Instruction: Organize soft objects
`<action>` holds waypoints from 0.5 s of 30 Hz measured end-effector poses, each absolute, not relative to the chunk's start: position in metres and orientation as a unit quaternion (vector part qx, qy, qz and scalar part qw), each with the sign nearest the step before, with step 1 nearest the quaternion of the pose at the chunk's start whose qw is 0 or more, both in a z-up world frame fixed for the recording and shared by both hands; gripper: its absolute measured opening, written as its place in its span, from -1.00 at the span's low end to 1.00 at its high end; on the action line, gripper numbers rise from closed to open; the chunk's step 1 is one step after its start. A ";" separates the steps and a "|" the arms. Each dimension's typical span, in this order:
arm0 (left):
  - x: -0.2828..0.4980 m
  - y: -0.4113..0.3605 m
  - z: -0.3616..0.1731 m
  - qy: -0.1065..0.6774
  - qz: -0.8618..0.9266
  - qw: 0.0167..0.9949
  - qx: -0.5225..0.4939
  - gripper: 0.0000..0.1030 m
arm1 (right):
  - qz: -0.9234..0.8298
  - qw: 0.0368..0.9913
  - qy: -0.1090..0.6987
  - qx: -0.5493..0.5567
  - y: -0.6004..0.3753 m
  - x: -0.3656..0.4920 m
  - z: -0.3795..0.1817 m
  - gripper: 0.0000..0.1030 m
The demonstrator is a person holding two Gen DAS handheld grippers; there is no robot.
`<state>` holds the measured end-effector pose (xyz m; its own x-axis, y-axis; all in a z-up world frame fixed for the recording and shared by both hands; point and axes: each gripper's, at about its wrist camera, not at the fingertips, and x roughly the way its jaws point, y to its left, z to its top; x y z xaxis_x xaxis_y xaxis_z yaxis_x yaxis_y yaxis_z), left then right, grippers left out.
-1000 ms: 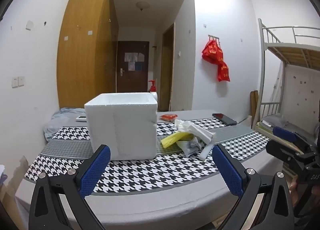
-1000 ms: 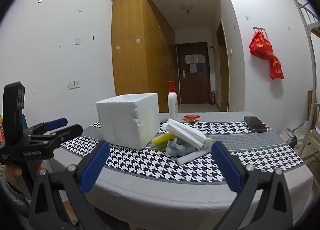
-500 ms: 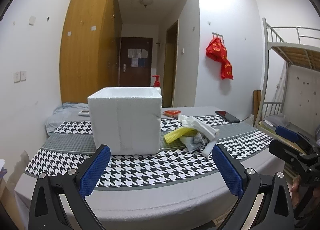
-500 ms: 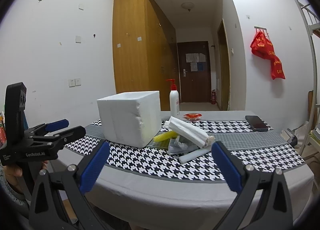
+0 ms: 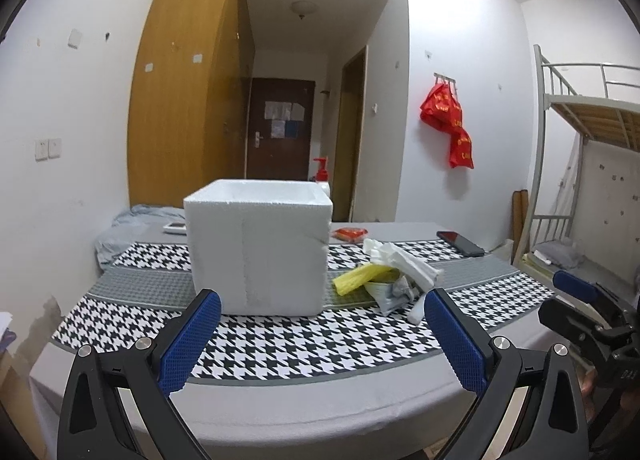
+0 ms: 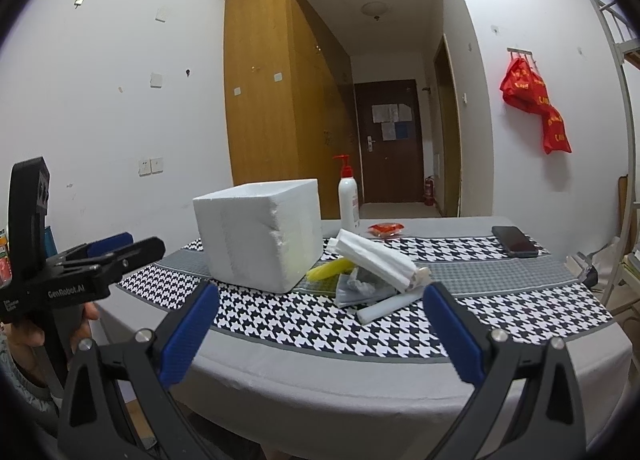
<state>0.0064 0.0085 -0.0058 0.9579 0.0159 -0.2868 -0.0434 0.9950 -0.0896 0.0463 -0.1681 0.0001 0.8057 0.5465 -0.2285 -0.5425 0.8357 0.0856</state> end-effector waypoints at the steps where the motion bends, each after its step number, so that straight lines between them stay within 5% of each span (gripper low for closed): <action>1: 0.006 0.009 -0.006 0.144 0.016 0.988 -0.049 0.98 | 0.287 0.950 0.122 0.007 -0.167 0.046 0.001 1.00; 15: 0.004 0.000 -0.003 0.139 0.024 0.990 -0.016 0.98 | 0.281 0.952 0.121 0.001 -0.166 0.044 0.005 0.99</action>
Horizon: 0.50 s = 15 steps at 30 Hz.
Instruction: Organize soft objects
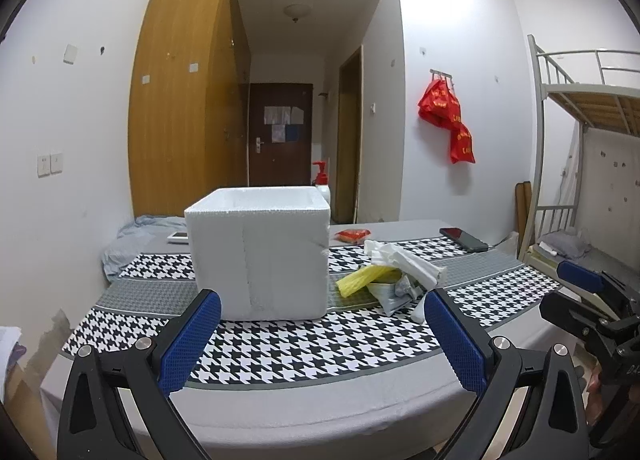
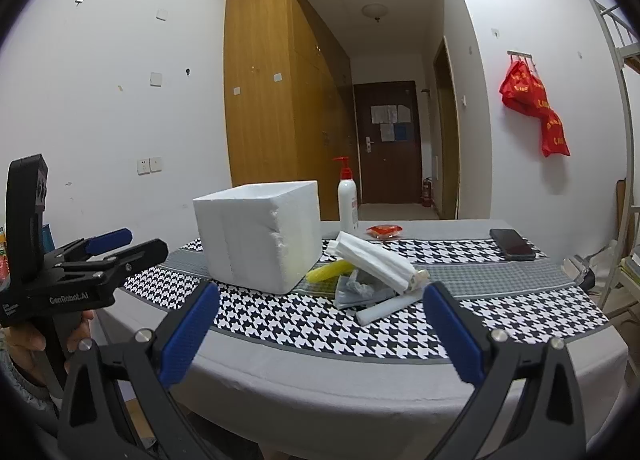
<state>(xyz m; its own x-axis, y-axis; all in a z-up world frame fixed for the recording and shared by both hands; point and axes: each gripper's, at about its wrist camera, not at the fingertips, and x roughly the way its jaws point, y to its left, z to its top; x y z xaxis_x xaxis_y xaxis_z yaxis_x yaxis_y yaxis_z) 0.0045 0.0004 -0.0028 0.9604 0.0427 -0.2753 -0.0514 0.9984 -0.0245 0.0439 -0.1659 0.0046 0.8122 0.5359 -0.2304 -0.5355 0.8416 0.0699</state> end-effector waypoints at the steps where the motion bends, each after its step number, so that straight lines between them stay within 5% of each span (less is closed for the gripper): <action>1: 0.005 0.000 -0.003 0.139 0.024 0.990 -0.015 0.98 | 0.281 0.952 0.122 0.001 -0.166 0.044 0.005 0.99; 15: 0.004 0.004 -0.004 0.141 0.030 0.989 -0.013 0.98 | 0.278 0.953 0.122 -0.009 -0.162 0.044 0.005 1.00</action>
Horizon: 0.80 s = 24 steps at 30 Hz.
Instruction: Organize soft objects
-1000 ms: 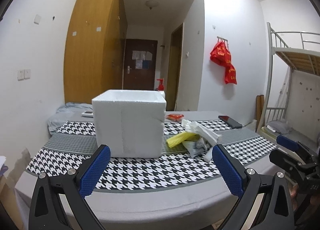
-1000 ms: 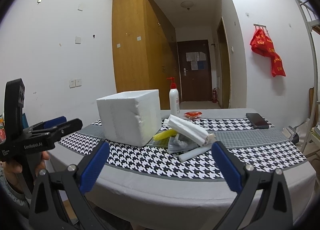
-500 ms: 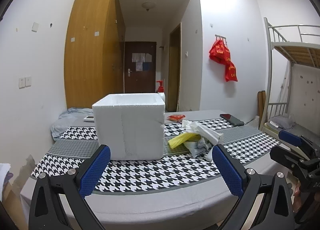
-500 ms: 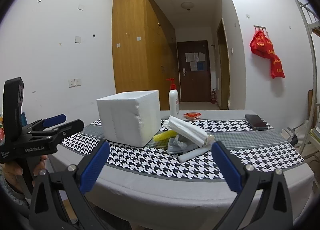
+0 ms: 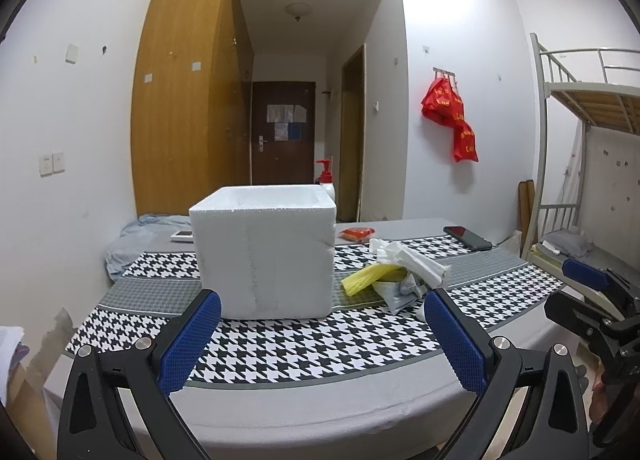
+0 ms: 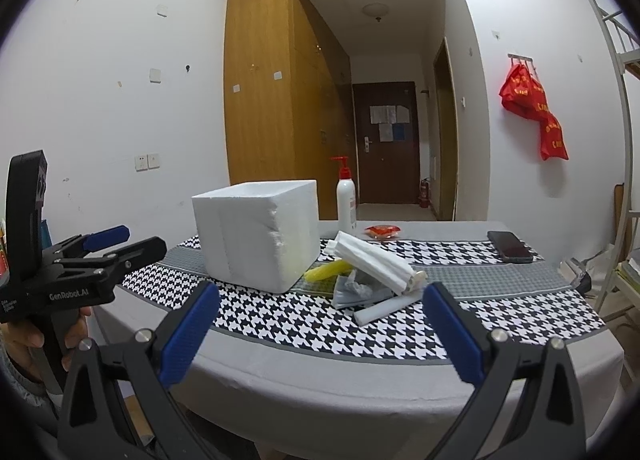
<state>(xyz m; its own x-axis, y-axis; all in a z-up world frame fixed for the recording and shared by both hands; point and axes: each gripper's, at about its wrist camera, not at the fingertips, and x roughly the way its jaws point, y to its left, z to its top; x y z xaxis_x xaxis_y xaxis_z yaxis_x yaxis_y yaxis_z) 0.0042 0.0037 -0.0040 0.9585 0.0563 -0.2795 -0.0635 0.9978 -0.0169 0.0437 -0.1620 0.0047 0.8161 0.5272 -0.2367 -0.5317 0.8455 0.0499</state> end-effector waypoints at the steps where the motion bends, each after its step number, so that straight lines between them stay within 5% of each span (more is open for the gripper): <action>1: 0.004 0.004 -0.004 0.140 0.031 0.990 -0.012 0.98 | 0.277 0.953 0.122 -0.010 -0.162 0.044 0.005 0.99; 24: 0.009 0.007 -0.003 0.140 0.035 0.989 -0.011 0.98 | 0.279 0.952 0.123 -0.013 -0.159 0.045 0.005 1.00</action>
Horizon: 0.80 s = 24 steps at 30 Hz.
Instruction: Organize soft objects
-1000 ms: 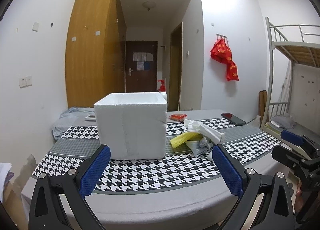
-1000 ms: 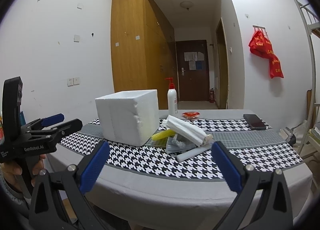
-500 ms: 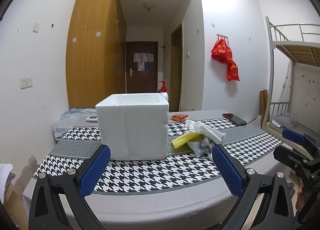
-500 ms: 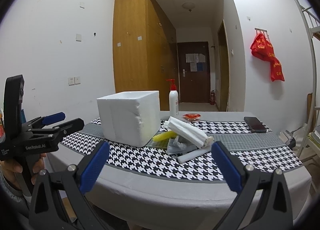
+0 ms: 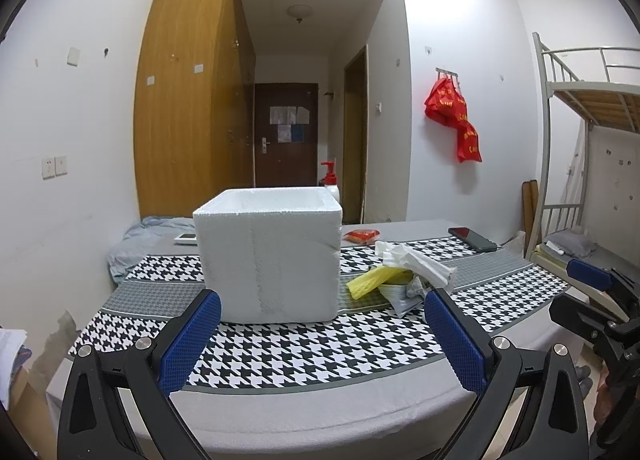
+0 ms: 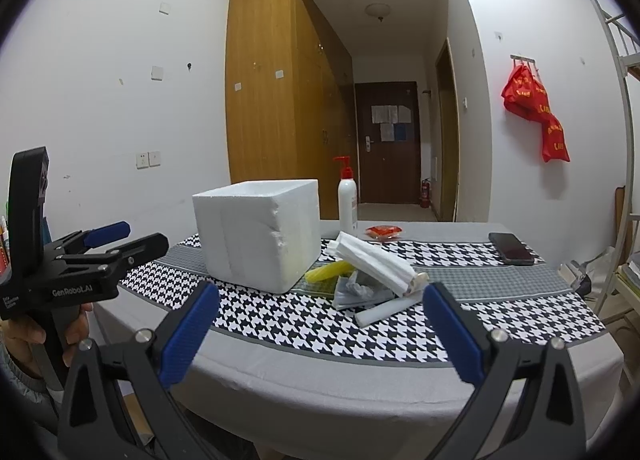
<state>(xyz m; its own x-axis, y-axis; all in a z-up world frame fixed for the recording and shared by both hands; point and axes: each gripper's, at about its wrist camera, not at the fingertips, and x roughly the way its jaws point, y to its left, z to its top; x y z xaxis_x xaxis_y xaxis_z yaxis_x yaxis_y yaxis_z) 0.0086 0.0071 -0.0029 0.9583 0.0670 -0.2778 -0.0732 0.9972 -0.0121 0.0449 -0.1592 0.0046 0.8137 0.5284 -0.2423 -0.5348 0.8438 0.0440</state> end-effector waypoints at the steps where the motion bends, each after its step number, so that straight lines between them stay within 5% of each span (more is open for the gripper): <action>1: 0.009 0.007 -0.003 0.140 0.036 0.989 -0.011 0.98 | 0.279 0.952 0.123 -0.014 -0.159 0.045 0.005 0.99; 24: 0.042 0.006 -0.005 0.166 0.014 0.986 -0.001 0.98 | 0.269 0.949 0.163 0.000 -0.158 0.084 0.003 0.99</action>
<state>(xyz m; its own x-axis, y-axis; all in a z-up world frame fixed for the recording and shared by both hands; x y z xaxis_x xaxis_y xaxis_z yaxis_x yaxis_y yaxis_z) 0.0415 0.0058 -0.0046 0.9446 0.0282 -0.3271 -0.0287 0.9996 0.0031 0.0835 -0.1578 0.0035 0.8016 0.5110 -0.3105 -0.5112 0.8550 0.0874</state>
